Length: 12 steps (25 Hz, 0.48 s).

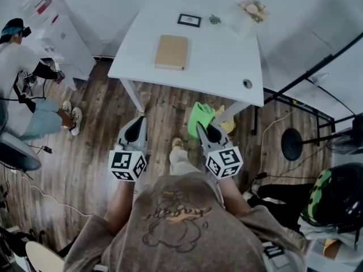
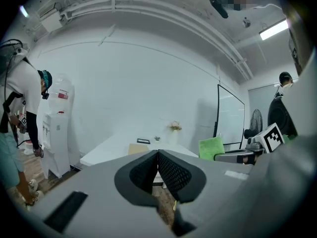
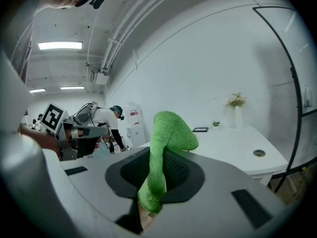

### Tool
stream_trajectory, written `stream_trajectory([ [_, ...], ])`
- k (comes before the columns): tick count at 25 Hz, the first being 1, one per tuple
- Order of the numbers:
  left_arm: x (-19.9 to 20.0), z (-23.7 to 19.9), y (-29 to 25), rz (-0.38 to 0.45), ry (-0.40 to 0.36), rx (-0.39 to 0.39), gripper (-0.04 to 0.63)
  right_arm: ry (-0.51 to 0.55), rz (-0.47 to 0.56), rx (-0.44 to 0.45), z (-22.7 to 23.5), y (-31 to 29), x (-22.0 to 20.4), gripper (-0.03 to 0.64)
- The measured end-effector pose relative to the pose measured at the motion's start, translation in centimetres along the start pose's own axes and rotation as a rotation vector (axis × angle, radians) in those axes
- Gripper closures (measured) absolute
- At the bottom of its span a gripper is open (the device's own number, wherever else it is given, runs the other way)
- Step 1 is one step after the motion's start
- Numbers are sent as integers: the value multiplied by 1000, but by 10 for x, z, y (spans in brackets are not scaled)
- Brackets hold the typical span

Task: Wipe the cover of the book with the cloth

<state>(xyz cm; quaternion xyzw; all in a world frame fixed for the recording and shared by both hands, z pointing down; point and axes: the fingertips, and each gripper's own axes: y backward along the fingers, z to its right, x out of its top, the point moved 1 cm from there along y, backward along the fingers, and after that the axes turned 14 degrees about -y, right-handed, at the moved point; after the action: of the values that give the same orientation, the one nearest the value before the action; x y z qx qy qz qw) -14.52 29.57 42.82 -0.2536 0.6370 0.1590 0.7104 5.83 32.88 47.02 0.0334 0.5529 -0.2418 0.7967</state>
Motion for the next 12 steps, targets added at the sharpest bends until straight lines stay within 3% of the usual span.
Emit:
stream_trajectory([
  [12,25,-50,-126,-17,2,57,591,-3,-16,73,70,-119,68,554],
])
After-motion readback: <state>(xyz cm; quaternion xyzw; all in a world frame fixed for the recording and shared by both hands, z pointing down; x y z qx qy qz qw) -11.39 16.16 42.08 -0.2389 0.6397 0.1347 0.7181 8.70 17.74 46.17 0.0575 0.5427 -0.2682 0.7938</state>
